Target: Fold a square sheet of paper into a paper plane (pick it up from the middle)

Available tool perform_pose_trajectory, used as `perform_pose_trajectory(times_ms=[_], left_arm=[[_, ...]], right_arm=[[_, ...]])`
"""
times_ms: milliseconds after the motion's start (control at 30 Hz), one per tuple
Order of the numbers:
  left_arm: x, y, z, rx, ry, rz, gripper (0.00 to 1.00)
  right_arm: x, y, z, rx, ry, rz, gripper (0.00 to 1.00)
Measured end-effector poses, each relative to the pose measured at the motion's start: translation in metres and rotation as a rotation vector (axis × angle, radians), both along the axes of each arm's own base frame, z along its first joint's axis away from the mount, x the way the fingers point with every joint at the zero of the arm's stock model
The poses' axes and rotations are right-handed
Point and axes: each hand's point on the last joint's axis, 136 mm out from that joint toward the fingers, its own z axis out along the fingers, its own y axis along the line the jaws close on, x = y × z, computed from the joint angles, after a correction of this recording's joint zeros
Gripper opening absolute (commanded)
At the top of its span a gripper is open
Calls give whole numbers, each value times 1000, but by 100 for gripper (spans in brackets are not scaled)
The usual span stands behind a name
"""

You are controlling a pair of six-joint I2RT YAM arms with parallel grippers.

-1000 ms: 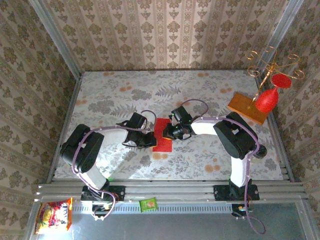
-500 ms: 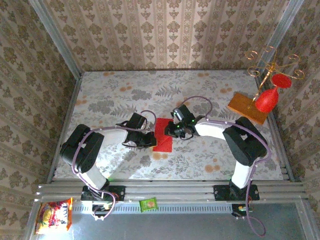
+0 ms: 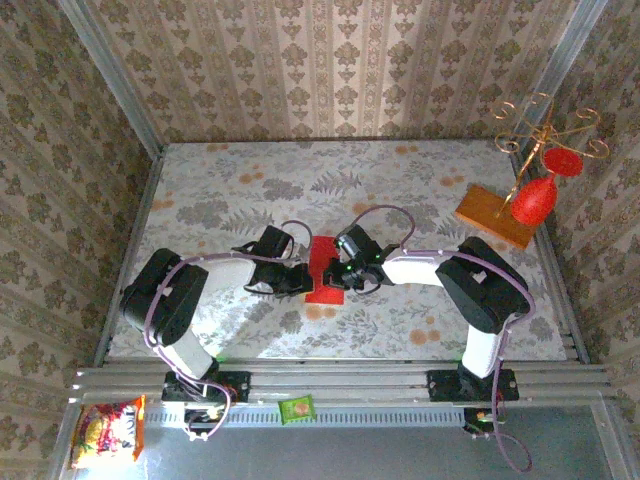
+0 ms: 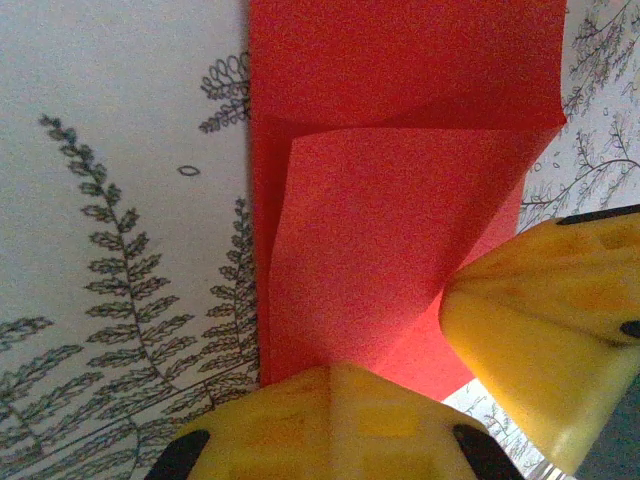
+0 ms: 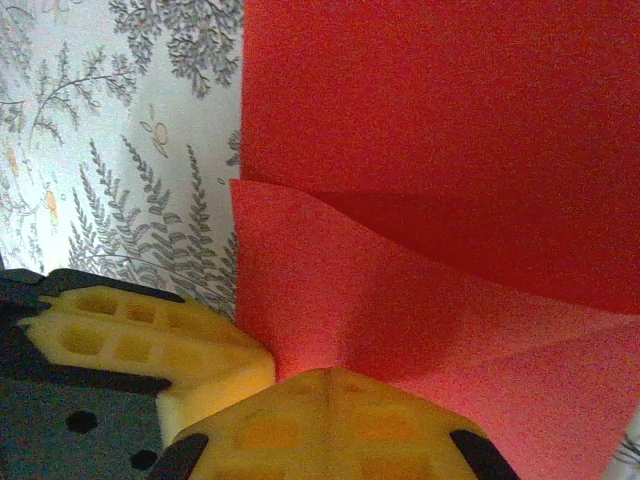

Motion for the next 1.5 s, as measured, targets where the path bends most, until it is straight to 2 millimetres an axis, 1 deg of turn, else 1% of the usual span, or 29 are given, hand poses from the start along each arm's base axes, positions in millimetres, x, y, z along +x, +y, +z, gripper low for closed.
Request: perform_pose_trajectory(times_ms=[233,467,500,633,733,833,933,1033,1167,1300,1400,1467,1500], left_arm=[[0,0,0,0,0,0,0],[0,0,0,0,0,0,0],[0,0,0,1,1,0,0],[-1,0,0,2,3,0,0],[-1,1,-1,3,5,1,0],[-1,2,-1,4,8,4,0],[-1,3,-2,-5,13,8,0],[-2,3,-2,-17,13,8,0],[-3,2,-3,-35,17,15,0],[-3,1,-2,-37,18,18,0],[-2,0,-1,-36,17,18,0],[-2,-1,0,-30,18,18,0],[-1,-1,0,-25,19,20,0]], right_arm=[[3,6,3,19,-20,5,0],[1,15,-9,17,3,25,0],[2,16,-9,22,2,26,0],[2,17,-9,25,0,30,0],[6,13,-10,28,0,19,0],[12,5,-11,49,5,8,0],[20,-7,-12,75,13,-12,0],[34,-25,-12,100,18,-45,0],[58,-57,-12,107,15,-126,1],[67,-73,-11,76,-5,-157,2],[66,-86,-2,30,-34,-191,3],[65,-90,10,22,-62,-204,3],[64,-89,18,24,-79,-203,4]])
